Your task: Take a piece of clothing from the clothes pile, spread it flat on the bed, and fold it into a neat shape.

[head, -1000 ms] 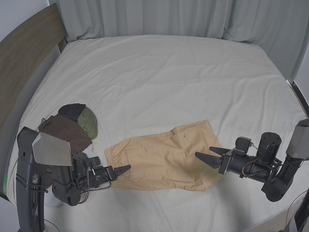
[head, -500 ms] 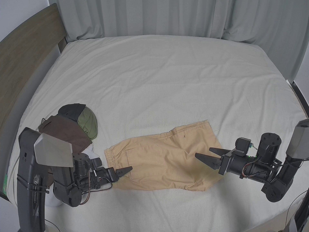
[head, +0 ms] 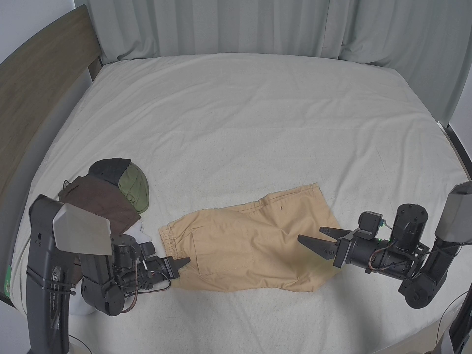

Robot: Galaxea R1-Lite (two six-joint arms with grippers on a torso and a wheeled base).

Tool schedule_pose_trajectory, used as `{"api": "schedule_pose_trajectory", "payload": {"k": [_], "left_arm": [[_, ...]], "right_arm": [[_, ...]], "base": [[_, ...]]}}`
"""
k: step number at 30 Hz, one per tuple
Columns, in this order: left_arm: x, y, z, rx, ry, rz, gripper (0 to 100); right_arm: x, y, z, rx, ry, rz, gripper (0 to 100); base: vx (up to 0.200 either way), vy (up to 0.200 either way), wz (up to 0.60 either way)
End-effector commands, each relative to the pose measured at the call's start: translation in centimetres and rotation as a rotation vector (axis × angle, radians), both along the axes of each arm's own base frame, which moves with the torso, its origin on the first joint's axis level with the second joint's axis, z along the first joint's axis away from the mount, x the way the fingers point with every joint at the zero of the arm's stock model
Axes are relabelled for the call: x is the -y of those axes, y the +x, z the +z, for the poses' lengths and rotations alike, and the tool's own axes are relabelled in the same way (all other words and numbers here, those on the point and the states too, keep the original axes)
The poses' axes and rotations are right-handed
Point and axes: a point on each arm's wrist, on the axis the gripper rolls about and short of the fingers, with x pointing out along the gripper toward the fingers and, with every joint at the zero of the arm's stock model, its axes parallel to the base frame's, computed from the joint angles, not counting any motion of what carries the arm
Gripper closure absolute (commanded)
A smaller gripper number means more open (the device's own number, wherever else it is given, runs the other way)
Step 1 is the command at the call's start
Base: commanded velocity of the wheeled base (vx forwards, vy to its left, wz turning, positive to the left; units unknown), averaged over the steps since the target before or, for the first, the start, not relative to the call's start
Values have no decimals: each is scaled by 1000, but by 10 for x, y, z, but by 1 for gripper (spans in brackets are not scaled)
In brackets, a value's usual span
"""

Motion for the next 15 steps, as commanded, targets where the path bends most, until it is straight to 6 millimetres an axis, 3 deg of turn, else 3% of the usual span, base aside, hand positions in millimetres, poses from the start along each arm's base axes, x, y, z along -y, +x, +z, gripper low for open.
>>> {"api": "schedule_pose_trajectory", "payload": {"k": [1,6,15], "left_arm": [[-1,0,1,3,-1,0,100],[-2,1,4,15,-4,6,100],[-23,-9,35,35,-80,-74,100]], "right_arm": [[0,1,-2,-8,-3,0,0],[1,2,-5,-15,-6,-5,0],[2,2,-7,-22,-9,-8,0]], "base": [[0,0,0],[0,0,0],[0,0,0]]}}
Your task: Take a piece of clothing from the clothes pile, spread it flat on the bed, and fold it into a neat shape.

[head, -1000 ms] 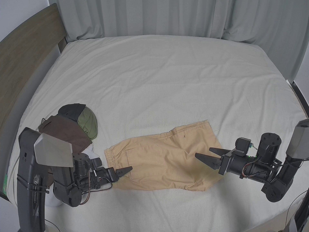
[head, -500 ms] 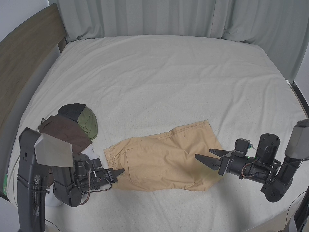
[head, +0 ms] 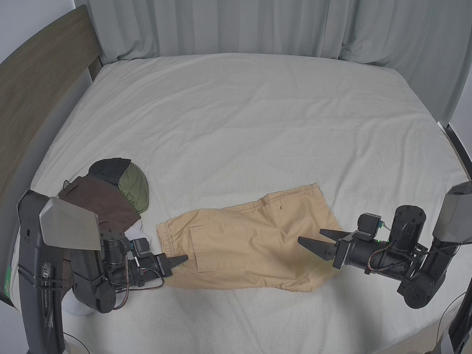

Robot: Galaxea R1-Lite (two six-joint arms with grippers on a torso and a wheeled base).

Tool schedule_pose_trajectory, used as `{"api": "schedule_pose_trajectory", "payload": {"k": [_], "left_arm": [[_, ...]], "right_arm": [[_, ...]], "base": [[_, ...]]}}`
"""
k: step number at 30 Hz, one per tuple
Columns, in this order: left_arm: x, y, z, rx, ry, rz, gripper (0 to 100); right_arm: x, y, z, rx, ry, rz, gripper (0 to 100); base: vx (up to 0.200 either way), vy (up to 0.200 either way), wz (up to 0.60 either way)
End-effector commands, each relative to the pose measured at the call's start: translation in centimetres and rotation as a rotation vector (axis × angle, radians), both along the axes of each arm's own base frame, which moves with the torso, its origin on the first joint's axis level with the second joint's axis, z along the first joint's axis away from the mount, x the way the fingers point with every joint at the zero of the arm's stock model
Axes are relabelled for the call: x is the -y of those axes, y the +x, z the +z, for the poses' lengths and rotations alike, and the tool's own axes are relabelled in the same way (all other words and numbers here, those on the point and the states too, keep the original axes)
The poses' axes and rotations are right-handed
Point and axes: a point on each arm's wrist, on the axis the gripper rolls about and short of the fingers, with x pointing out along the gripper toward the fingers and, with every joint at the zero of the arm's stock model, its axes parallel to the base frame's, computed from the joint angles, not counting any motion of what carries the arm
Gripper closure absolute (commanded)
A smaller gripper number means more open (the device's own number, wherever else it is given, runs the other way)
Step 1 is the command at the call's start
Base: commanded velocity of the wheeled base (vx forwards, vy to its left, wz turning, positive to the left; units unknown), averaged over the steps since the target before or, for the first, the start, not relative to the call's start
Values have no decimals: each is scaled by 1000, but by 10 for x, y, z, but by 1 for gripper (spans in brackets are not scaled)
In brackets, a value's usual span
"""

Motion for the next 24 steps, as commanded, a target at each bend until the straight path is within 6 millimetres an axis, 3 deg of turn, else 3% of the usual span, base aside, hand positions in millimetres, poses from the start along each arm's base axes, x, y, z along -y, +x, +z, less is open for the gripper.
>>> {"api": "schedule_pose_trajectory", "payload": {"k": [1,11,24], "left_arm": [[-18,-9,25,29,-42,-25,100],[-39,-16,37,33,-89,-64,100],[-39,-17,37,42,-81,-67,100]], "right_arm": [[0,0,-2,-5,-2,0,0],[0,1,-2,-7,-3,0,0],[0,1,-2,-7,-3,0,0]], "base": [[0,0,0],[0,0,0],[0,0,0]]}}
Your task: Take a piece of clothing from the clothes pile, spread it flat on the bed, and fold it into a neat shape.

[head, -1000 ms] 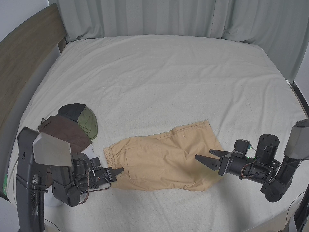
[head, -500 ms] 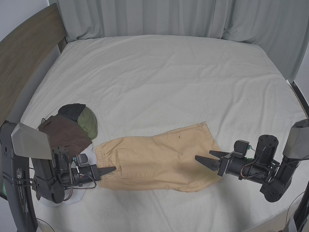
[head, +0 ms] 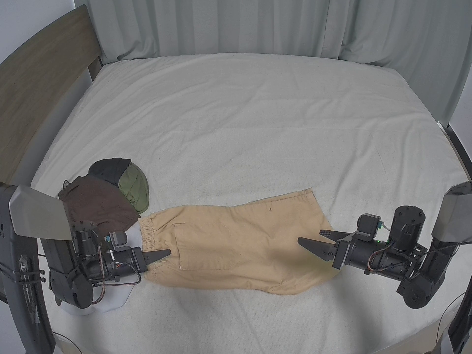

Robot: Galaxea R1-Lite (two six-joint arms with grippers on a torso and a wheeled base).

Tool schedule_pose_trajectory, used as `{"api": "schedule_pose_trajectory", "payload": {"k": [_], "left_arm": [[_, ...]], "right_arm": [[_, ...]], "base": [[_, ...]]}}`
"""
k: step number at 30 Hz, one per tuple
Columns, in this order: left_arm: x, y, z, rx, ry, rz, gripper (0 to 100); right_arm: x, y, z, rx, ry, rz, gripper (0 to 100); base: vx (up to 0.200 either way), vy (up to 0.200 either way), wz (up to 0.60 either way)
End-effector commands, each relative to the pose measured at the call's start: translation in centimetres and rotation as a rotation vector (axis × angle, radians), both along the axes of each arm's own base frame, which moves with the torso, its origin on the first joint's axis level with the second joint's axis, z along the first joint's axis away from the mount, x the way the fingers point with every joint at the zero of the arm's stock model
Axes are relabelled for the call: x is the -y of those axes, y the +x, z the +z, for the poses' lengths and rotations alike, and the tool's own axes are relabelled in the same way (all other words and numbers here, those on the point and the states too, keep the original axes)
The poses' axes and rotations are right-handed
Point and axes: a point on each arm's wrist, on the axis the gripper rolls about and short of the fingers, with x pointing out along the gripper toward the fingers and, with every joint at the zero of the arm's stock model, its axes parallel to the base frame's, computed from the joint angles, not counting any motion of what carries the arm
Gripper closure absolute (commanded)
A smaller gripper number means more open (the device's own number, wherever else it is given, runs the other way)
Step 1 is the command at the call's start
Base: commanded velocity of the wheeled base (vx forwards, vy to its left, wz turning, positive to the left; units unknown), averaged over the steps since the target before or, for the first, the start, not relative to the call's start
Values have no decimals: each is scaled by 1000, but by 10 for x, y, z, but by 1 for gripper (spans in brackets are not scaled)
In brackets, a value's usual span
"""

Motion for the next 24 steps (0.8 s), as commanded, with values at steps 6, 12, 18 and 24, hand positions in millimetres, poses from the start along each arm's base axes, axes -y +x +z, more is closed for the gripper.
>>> {"api": "schedule_pose_trajectory", "payload": {"k": [6,12,18,24], "left_arm": [[-2,-1,3,5,-1,8,100],[-5,-3,2,0,-4,4,100],[-18,-5,17,38,-18,22,100],[-25,-9,23,50,-28,20,100]], "right_arm": [[0,0,0,1,0,1,0],[0,0,0,-2,-1,1,0],[0,0,0,0,-1,0,0],[0,0,0,1,0,1,0]], "base": [[0,0,0],[0,0,0],[0,0,0],[0,0,0]]}}
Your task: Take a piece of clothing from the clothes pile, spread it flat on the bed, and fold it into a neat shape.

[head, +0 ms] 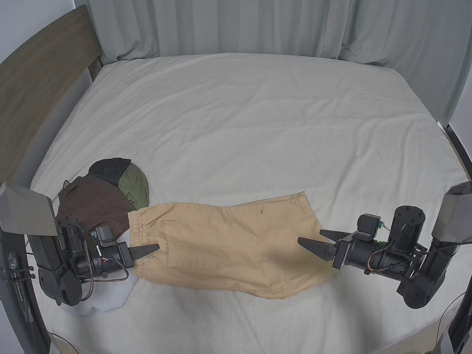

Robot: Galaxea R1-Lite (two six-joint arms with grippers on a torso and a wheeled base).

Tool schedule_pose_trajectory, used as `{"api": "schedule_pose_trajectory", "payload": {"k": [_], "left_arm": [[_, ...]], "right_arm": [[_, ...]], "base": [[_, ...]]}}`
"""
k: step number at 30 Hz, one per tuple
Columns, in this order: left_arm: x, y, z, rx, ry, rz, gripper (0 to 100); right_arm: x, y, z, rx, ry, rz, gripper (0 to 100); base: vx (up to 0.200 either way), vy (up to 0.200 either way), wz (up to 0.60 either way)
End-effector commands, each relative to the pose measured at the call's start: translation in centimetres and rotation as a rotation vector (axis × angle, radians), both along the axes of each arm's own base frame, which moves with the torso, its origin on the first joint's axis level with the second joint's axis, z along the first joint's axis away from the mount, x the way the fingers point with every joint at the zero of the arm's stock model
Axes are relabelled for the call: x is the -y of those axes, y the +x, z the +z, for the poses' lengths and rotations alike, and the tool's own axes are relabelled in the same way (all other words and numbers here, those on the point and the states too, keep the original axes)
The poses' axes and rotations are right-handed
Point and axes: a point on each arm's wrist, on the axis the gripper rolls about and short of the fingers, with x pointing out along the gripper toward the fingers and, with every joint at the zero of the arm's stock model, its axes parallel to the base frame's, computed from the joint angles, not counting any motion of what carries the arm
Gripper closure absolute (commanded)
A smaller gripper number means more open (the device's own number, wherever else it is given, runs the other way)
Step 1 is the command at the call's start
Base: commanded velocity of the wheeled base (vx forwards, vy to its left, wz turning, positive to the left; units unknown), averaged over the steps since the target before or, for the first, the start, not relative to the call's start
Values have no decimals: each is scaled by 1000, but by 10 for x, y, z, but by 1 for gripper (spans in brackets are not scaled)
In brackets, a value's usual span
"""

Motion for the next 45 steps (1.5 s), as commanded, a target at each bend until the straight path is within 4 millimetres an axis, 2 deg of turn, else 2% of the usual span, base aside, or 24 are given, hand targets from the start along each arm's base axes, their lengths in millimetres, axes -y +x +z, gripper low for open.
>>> {"api": "schedule_pose_trajectory", "payload": {"k": [1,11,18,41,45], "left_arm": [[-4,-2,7,19,-1,14,100],[-8,-6,5,51,37,-4,100],[3,-7,6,76,60,-37,100],[14,-6,18,117,60,-59,100],[24,-6,17,121,71,-65,100]], "right_arm": [[0,0,0,1,0,0,0],[0,0,1,3,2,1,0],[0,0,1,4,2,0,0],[0,0,2,9,1,1,0],[0,0,1,19,-12,3,0]], "base": [[0,0,0],[0,0,0],[0,0,0],[0,0,0],[0,0,0]]}}
